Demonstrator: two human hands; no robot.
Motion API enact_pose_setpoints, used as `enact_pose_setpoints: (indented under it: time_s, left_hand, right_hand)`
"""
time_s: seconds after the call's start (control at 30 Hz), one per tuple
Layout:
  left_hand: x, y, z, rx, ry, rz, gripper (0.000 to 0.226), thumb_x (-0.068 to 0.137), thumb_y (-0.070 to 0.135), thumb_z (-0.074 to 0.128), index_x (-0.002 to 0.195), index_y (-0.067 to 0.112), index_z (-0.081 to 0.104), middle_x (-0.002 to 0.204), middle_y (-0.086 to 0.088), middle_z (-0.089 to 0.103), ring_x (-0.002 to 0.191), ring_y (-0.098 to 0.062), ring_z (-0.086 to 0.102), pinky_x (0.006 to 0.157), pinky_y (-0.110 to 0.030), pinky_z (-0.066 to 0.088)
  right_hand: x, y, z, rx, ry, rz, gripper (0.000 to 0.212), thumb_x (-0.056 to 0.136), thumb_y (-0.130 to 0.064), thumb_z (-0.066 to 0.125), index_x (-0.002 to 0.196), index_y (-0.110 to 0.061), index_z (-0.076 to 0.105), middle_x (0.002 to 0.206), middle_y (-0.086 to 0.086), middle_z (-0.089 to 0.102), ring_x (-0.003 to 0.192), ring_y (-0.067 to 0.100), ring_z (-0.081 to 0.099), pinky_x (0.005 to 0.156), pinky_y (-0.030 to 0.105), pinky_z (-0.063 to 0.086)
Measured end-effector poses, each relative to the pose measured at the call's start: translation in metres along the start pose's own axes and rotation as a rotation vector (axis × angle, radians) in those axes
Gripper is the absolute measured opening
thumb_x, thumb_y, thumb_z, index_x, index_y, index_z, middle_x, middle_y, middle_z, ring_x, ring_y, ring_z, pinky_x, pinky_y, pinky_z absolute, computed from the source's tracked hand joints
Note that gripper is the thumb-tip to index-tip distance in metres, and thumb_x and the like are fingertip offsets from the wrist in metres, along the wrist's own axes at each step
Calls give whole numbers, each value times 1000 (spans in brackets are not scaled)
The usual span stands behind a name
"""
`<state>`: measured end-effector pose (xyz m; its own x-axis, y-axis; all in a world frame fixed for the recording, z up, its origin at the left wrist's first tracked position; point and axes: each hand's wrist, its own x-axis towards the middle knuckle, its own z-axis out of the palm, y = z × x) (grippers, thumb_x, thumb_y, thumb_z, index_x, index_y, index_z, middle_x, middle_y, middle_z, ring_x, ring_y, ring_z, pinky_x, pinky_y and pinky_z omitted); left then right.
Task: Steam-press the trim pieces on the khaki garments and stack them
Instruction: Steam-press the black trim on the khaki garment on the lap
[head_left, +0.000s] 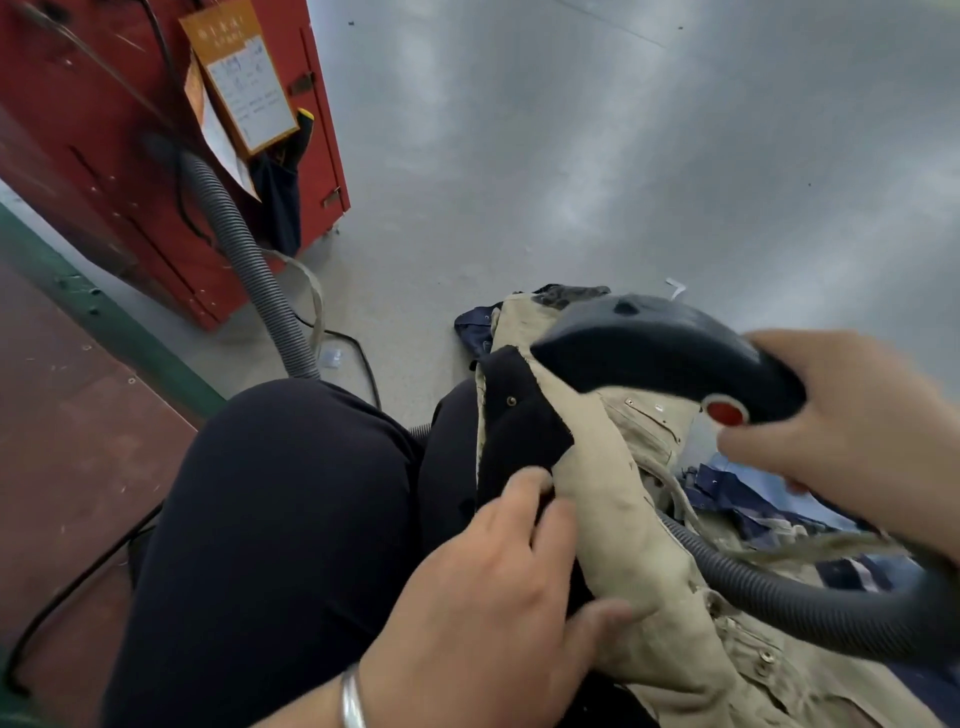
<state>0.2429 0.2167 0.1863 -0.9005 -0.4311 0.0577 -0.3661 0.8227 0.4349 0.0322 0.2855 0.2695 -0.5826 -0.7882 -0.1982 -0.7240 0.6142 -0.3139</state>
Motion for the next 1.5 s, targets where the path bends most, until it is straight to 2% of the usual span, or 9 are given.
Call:
enact_pose_setpoints:
  time_s: [0.07, 0.2, 0.4, 0.7, 0.8, 0.97, 1.07, 1.27, 1.5]
  left_hand:
    - [8, 0, 2, 130, -34, -67, 66, 78, 58, 52, 119, 8, 66, 120, -9, 65, 92, -13, 68, 66, -21, 56]
    - [9, 8, 18, 232, -56, -87, 66, 62, 49, 80, 104, -2, 72, 109, -18, 69, 78, -21, 67, 52, -26, 55]
    - [10, 3, 21, 236, -12, -73, 60, 79, 44, 40, 106, 0, 72, 111, -15, 68, 83, -21, 66, 60, -25, 56]
    - [9, 4, 14, 212, -43, -60, 61, 77, 49, 40, 105, 6, 72, 109, -9, 68, 84, -19, 65, 59, -20, 54]
    - [8, 5, 14, 202, -7, -88, 61, 78, 47, 40, 111, 5, 69, 108, -8, 67, 85, -19, 64, 61, -23, 55]
    - [-1, 13, 24, 210, 94, -58, 52, 77, 40, 45, 96, 2, 75, 98, -10, 71, 72, -19, 65, 52, -22, 52]
    - [-4, 12, 29, 299, 177, 8, 47, 77, 41, 47, 87, 6, 77, 95, -8, 72, 73, -21, 65, 56, -24, 48]
    - [-7, 13, 40, 362, 268, 38, 43, 78, 41, 48, 84, 10, 77, 97, -5, 73, 98, -22, 67, 90, -36, 38]
    - [-7, 8, 42, 231, 246, 70, 46, 77, 39, 50, 89, 4, 77, 94, -10, 72, 89, -23, 69, 83, -30, 54]
  right_hand:
    - [-16, 3, 1, -49, -20, 22, 40, 51, -57, 52, 88, -43, 56, 59, -21, 62, 41, 10, 56, 46, 40, 53]
    - [-27, 5, 8, -134, -85, 51, 31, 57, -53, 56, 86, -46, 53, 60, -29, 59, 43, 7, 52, 46, 33, 44]
    - [-8, -10, 23, -178, -136, 64, 15, 71, -42, 67, 74, -33, 54, 52, -7, 58, 48, 10, 57, 47, 28, 41]
    - [71, -36, 32, -86, -39, 54, 13, 80, -24, 69, 90, -24, 62, 69, 0, 63, 64, 21, 65, 52, 24, 42]
    - [60, -25, 15, 19, 17, 58, 14, 75, -28, 71, 83, -27, 60, 57, 2, 65, 52, 23, 68, 60, 39, 58]
    - [0, -3, -6, -8, 70, 38, 38, 50, -54, 56, 84, -39, 58, 52, -5, 62, 41, 23, 60, 50, 51, 56]
    - [-28, 9, -7, -8, 22, 67, 42, 48, -56, 54, 85, -38, 59, 51, -6, 61, 34, 18, 56, 42, 47, 53]
    - [-42, 0, 6, -192, -47, 88, 40, 47, -61, 48, 84, -46, 52, 66, -26, 61, 45, 13, 55, 48, 41, 50]
    - [-8, -34, 24, -263, -106, 43, 17, 76, -40, 67, 77, -32, 53, 58, -9, 56, 51, 5, 51, 45, 24, 30]
